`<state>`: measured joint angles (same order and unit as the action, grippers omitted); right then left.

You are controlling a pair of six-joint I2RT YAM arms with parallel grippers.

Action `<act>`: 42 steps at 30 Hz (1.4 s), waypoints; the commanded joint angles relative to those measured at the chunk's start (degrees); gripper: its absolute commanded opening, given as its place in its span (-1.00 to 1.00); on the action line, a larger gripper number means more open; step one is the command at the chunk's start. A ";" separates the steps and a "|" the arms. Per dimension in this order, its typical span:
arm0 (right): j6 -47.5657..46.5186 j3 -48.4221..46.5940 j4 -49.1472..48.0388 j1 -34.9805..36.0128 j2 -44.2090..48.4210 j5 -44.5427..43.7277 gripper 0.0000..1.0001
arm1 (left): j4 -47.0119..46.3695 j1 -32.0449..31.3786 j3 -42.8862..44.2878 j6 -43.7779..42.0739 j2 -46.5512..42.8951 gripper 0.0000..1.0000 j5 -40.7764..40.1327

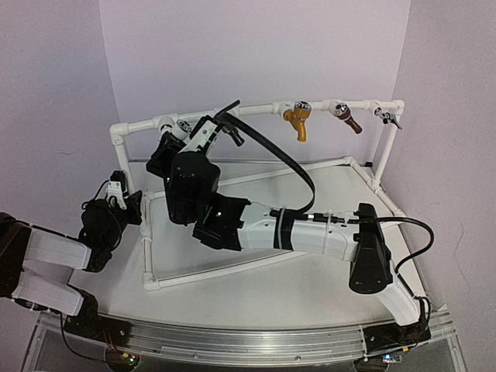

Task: Install the water faucets
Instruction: Place the adaptor at the water faucet.

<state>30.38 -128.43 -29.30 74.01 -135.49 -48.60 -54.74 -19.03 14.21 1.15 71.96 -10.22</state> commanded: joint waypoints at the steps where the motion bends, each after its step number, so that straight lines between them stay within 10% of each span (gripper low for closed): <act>1: 7.07 -1.21 9.09 -4.95 -5.05 -7.03 -1.00 | -2.87 -1.80 0.91 1.13 -1.24 -1.00 4.42; 23: 37.31 -3.53 9.85 -3.52 -2.85 -2.14 -1.00 | -2.35 -2.05 1.11 1.12 -1.24 -0.99 4.17; 42: 23.03 0.74 -2.67 -3.17 -1.71 2.73 -0.33 | -2.12 -2.10 1.35 1.00 -1.12 -1.00 4.33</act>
<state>57.40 -129.12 -31.56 74.50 -136.73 -50.19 -54.22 -19.07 14.50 1.34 71.96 -10.66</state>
